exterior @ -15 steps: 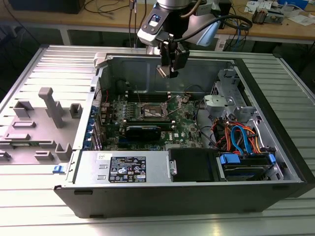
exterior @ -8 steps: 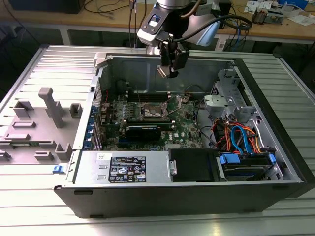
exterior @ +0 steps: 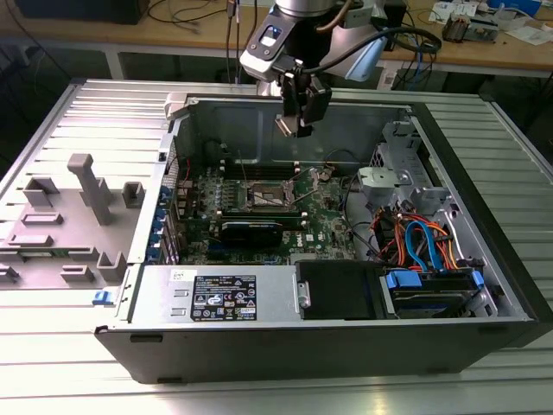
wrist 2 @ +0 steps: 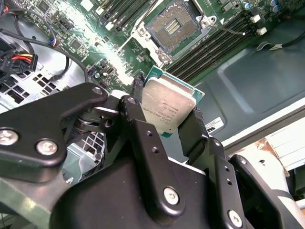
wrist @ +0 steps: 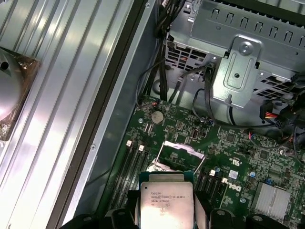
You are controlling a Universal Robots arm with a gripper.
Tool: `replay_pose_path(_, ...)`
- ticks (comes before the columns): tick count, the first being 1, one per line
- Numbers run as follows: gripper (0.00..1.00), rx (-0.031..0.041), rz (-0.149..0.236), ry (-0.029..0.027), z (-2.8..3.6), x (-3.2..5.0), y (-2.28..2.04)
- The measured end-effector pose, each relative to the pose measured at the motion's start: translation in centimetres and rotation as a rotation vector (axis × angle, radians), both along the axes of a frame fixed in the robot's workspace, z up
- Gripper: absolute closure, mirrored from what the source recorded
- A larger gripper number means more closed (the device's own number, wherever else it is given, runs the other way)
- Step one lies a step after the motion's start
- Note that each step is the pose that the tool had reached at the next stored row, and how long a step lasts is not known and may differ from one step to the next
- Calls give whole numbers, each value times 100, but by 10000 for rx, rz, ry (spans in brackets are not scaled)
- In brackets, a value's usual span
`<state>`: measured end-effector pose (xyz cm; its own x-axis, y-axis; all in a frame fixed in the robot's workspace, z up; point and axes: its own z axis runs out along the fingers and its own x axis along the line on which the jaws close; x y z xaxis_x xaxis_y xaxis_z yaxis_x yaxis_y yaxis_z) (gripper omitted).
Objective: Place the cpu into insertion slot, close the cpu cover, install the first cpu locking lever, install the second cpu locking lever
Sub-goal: 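Place the cpu into insertion slot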
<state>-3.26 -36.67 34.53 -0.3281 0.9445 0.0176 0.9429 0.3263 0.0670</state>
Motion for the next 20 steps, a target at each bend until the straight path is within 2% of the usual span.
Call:
replay_pose_path(3, 46, -2, -562, 2, -21, 0, 0)
replay_pose_path(8, 46, -4, -880, 46, -46, -1, -17)
replay_pose_path(12, 46, -3, -1692, 72, -73, 0, -18)
replay_pose_path(16, 46, -6, -2180, 90, -107, -2, -25)
replay_pose_path(20, 46, -3, -2228, 89, -110, 0, -26)
